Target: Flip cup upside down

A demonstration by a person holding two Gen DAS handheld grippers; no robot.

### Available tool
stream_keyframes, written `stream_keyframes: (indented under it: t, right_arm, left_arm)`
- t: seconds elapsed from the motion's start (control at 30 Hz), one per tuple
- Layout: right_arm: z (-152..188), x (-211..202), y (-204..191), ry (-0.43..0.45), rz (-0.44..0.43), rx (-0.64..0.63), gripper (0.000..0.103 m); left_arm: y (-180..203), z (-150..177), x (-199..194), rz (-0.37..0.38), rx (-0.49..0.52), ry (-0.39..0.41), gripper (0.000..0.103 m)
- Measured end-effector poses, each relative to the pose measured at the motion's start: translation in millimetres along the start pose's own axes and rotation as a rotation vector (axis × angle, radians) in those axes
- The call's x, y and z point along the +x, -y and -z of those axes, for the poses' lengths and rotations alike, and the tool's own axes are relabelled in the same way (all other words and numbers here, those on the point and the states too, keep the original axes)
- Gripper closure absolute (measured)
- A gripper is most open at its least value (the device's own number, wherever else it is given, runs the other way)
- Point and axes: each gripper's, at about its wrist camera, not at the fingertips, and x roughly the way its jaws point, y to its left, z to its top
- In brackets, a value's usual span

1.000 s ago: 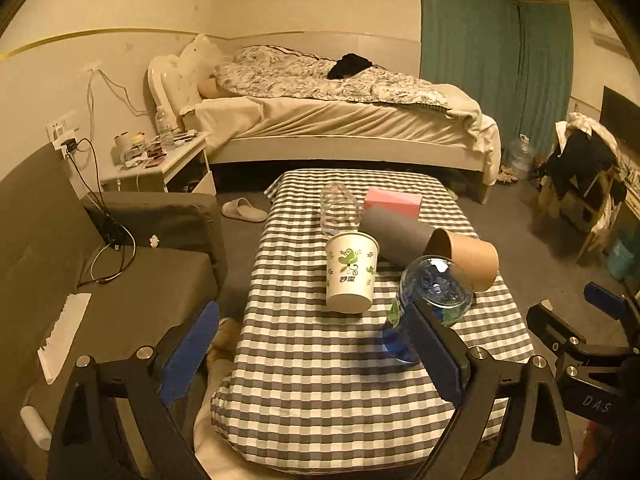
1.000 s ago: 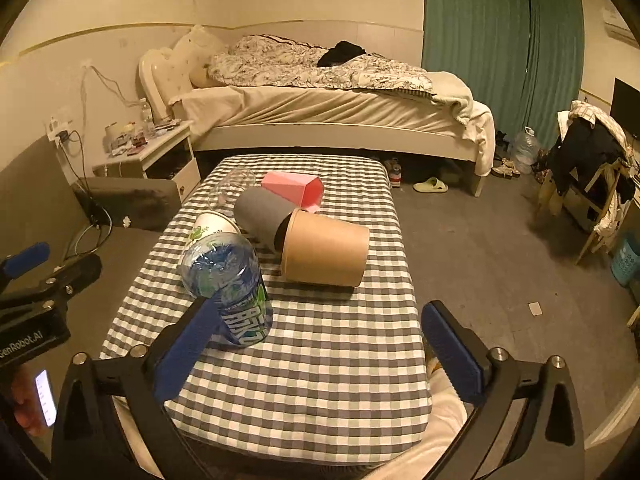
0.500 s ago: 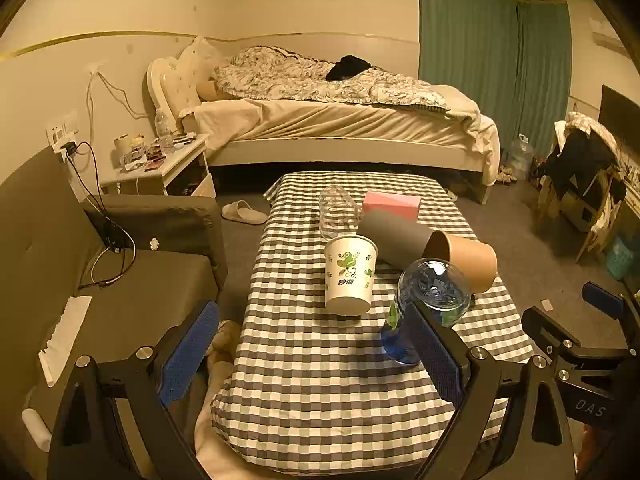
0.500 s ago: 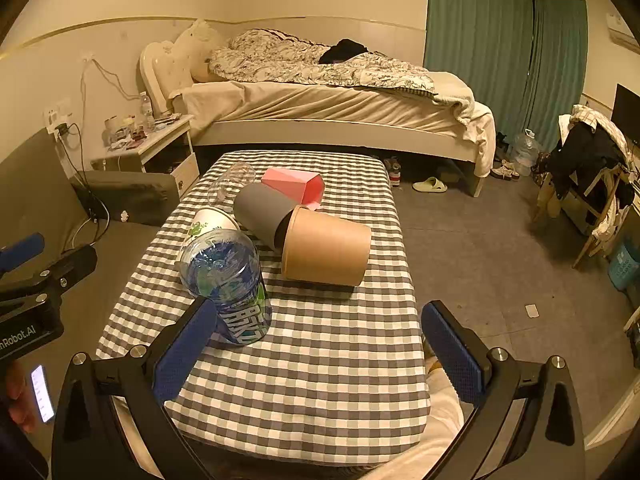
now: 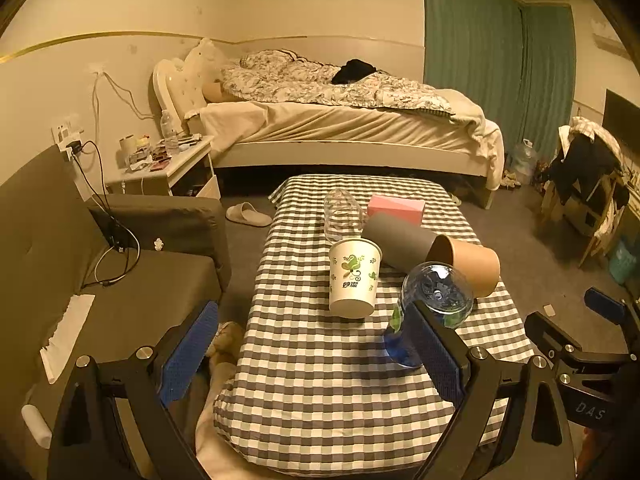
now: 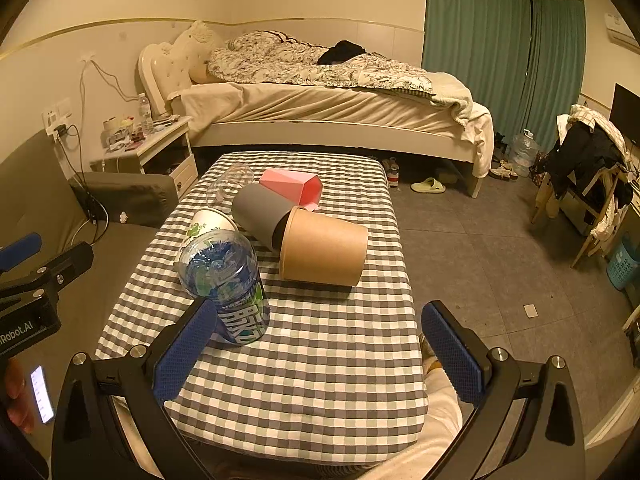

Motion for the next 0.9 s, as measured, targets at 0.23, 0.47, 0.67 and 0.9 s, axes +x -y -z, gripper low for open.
stream_keyframes:
  t: [0.23, 0.47, 0.67, 0.9]
  right_arm:
    - [2.4, -0.1, 0.2, -0.003, 0.000, -0.003, 0.000]
    - [2.6, 0.4, -0.7, -0.004, 0.000, -0.004, 0.000]
    - [2.4, 0.6, -1.2, -0.004, 0.001, -0.004, 0.000]
    - [4.4, 1.1, -2.2, -0.007, 0.001, -0.005, 0.000]
  left_arm:
    - [-1.0, 0.1, 0.0, -0.002, 0.000, -0.001, 0.006]
    - [-1.7, 0.9, 0.3, -0.001, -0.001, -0.002, 0.006]
    - [-1.6, 0.7, 0.3, -0.001, -0.001, -0.002, 0.006]
    - [-1.5, 0.4, 0.2, -0.001, -0.001, -0.003, 0.006]
